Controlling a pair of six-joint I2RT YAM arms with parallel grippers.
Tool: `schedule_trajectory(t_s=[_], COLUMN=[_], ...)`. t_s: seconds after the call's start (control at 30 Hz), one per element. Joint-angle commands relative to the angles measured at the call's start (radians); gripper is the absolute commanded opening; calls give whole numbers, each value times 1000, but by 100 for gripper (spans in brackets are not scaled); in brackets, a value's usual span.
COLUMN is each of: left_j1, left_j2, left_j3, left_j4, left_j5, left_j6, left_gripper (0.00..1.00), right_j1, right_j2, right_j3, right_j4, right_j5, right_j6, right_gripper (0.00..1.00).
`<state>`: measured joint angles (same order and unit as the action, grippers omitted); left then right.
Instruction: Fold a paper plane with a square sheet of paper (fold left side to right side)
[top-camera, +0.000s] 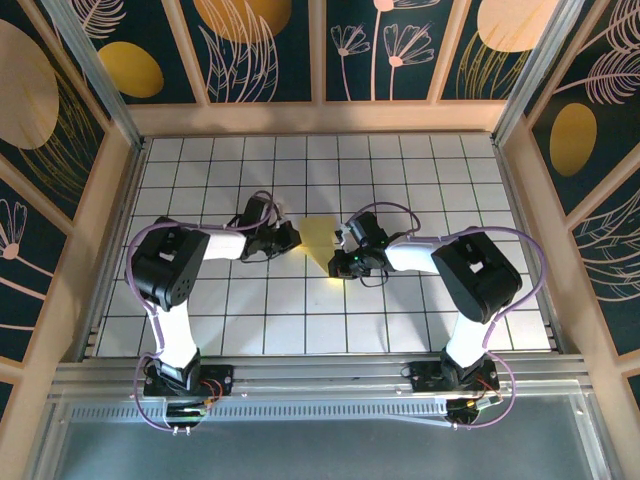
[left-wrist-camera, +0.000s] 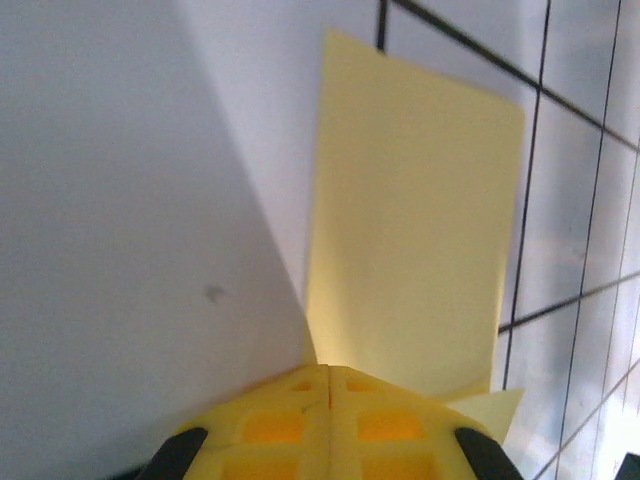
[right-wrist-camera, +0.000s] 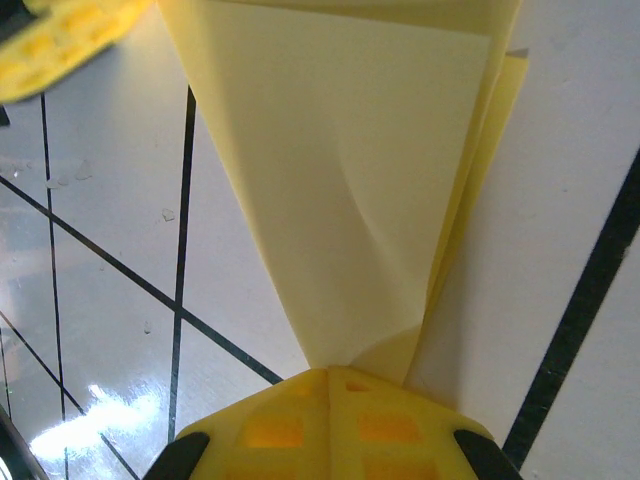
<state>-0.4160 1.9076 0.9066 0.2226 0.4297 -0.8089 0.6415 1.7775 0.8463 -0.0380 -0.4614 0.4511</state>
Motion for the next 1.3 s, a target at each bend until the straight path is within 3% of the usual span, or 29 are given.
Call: schedule_trajectory(t_s=[0.0,0.17,0.43,0.63,0.93,1.27], left_j1=[55,54,-17,-94,-100,-101], left_j2=[23,-87,-236,-148,-21,30], left_j3=[4,-36,-123,-80,8,-32], left_j4=[-29,-39,-1,37,11,-21], left_j5=[-146,-140,4,42,27,-36], left_j6=[48,51,28,4,35,47], left_gripper=[0,0,0,0,0,0], right_j1=[5,3,-2,-1,-2,-2], right_j2=[74,66,81,86,82,48], right_j3=[-53,-53,-34,-29,-37,-10], right_j4=[-184,-174,-183,-191,-192,-175], right_j5=[112,102,111,117,121,82], right_j6=[-23,-21,-34,-34,-32,-49], right_gripper=[0,0,0,0,0,0])
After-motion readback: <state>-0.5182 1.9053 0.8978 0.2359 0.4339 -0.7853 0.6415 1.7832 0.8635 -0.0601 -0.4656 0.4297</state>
